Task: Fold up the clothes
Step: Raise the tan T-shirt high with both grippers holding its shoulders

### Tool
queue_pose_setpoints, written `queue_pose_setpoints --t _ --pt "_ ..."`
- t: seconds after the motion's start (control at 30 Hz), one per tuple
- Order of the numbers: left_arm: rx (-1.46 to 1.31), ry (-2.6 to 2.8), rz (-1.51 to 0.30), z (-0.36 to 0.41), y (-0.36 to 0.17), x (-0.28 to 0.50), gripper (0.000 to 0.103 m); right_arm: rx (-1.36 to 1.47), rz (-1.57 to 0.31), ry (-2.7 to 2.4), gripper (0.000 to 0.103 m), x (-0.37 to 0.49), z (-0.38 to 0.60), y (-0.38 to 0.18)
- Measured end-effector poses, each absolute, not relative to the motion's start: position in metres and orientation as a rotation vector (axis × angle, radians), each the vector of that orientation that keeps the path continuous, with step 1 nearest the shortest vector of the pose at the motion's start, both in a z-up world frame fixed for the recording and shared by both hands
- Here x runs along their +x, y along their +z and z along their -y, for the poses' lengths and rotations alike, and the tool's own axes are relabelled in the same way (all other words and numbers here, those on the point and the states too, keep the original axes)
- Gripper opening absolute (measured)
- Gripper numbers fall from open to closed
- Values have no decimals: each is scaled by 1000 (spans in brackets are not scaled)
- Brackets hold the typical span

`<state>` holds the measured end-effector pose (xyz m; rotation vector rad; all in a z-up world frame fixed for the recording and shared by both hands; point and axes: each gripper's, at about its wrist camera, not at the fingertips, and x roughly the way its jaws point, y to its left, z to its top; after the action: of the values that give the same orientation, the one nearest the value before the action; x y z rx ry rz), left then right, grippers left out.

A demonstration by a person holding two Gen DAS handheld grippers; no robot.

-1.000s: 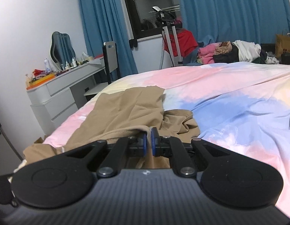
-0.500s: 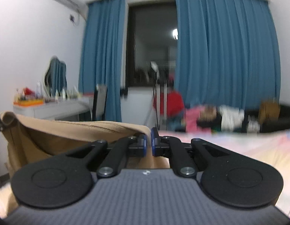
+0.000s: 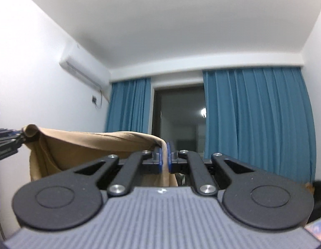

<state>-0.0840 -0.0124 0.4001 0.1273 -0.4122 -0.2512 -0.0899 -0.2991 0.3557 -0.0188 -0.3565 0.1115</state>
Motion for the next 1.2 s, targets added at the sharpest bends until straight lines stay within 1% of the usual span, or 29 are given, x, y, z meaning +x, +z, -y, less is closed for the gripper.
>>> queue_pose_setpoints --t 0.07,0.17,0.27,0.37,0.5,0.6,0.73,0.87,0.97,1.07,1.13,1.2 --pt "107 -275 411 16 428 -86 5 -29 367 112 8 -92 305 373" --pt "92 -295 364 26 445 -58 5 -34 327 96 8 -67 314 378" --pt "79 -302 273 41 438 -19 5 -38 286 80 8 -42 323 383" --pt "65 -311 163 57 408 41 5 -42 202 48 8 4 332 359" --pt "77 -300 43 77 346 139 6 -36 61 9 8 90 344 299" --pt "110 -272 -10 97 291 221 6 -24 -24 -26 8 168 353 239" --pt "127 -250 -99 130 199 325 6 9 -125 -79 8 268 368 148" --pt "122 -245 -248 152 100 421 6 41 -253 -117 8 356 383 52" --pt "146 -233 -334 155 30 466 7 45 -355 -131 8 410 390 -12" --pt "157 -220 -423 153 -29 501 8 44 -435 -133 8 445 389 -61" --pt "147 -220 -467 148 -62 513 14 58 -474 -131 9 456 390 -85" --pt "164 -222 -486 147 -82 517 19 88 -518 -123 10 462 393 -97"
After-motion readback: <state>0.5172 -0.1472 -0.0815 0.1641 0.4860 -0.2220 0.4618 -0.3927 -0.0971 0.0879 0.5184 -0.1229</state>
